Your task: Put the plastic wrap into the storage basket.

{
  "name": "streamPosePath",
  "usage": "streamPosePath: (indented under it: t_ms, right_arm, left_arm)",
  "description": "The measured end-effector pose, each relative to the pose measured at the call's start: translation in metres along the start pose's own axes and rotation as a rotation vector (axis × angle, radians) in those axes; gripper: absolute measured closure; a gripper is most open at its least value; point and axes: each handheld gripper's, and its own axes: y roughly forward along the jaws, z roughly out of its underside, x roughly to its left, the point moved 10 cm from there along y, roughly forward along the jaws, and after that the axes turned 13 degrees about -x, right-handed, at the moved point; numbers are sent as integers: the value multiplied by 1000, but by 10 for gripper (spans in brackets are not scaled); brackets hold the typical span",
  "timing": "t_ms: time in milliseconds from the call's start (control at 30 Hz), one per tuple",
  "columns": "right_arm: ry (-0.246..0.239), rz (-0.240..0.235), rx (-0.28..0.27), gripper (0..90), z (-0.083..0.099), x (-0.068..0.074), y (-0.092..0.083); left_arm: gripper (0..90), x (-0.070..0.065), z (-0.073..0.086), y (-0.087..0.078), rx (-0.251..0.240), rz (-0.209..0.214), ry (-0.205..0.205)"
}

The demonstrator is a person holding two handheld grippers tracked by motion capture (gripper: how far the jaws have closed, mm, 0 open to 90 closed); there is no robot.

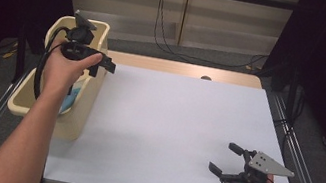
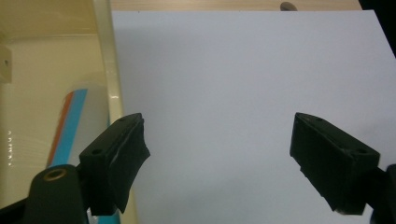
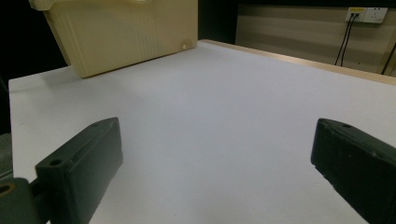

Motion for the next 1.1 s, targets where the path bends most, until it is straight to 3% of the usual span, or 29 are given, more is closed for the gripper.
streamPosePath:
  t_ms: [167, 233, 767, 1100]
  right_arm:
    - [2, 2, -3, 20, 0, -1, 0]
    - [2, 2, 0, 19, 0, -1, 1]
    - [0, 3, 3, 12, 0, 0, 2]
    - [0, 7, 9, 8, 1, -1, 1]
  left_arm:
    - [170, -6, 0, 4, -22, 19, 2]
    - [165, -8, 1, 5, -25, 19, 22]
    - [134, -29, 14, 20, -60, 84, 70]
    - [110, -42, 24, 31, -117, 140, 140]
